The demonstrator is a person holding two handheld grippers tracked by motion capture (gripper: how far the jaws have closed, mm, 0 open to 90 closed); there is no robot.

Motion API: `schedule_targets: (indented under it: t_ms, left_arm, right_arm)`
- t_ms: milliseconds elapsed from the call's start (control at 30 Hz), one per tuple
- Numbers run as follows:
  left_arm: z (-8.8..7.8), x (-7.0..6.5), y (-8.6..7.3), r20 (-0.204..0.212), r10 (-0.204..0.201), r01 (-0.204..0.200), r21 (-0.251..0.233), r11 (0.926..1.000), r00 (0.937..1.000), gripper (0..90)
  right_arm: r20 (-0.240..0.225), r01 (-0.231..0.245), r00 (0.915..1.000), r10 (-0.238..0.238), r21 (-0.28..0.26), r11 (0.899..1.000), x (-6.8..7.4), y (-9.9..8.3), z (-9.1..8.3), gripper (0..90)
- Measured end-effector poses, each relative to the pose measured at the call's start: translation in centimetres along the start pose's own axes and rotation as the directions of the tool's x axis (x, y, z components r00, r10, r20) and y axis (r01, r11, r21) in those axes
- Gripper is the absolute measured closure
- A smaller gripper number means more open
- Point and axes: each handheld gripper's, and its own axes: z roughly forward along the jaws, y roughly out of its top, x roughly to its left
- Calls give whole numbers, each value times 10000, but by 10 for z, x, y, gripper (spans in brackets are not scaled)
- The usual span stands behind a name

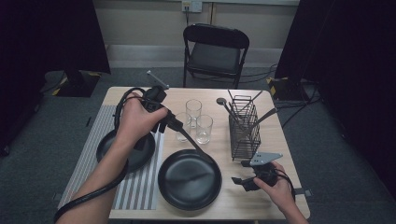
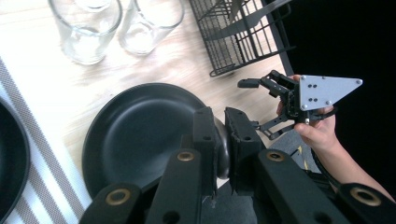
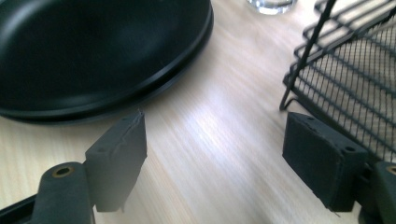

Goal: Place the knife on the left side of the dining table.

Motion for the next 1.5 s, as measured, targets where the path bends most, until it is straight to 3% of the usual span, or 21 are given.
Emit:
schedule_targets:
  t_ms: [67, 400, 533, 633, 1233, 1433, 1500]
  left_arm:
    - [-1, 1, -1, 5, -169, 169, -77, 9998, 9999, 835]
    - [-14, 5, -5, -59, -201, 200, -187, 9996, 9998, 835]
    - [-19, 8, -8, -47, -301, 300, -243, 9993, 9995, 835]
    - [-23, 11, -11, -116, -406, 402, -309, 9987, 9991, 835]
    - [-55, 35, -30, -263, -779, 764, -545, 9956, 9966, 835]
    - [-65, 49, -37, -375, -903, 879, -626, 9942, 9952, 834]
    - [-67, 52, -39, -257, -1119, 1099, -693, 9915, 9934, 834]
  right_arm:
    - [10, 11, 10000, -11, 102, 9999, -1, -3, 2, 213]
    - [110, 41, 9999, -45, 360, 9993, -1, -12, 13, 213]
    - [183, 364, 9991, -374, 535, 9979, -2, -13, 15, 214]
    - [242, 354, 9990, -369, 592, 9976, -2, -14, 16, 213]
    - [388, 572, 9975, -598, 654, 9962, -3, -15, 16, 213]
    - [482, 637, 9966, -673, 726, 9953, -2, -15, 13, 213]
    - [468, 661, 9965, -694, 686, 9955, -1, -15, 11, 213]
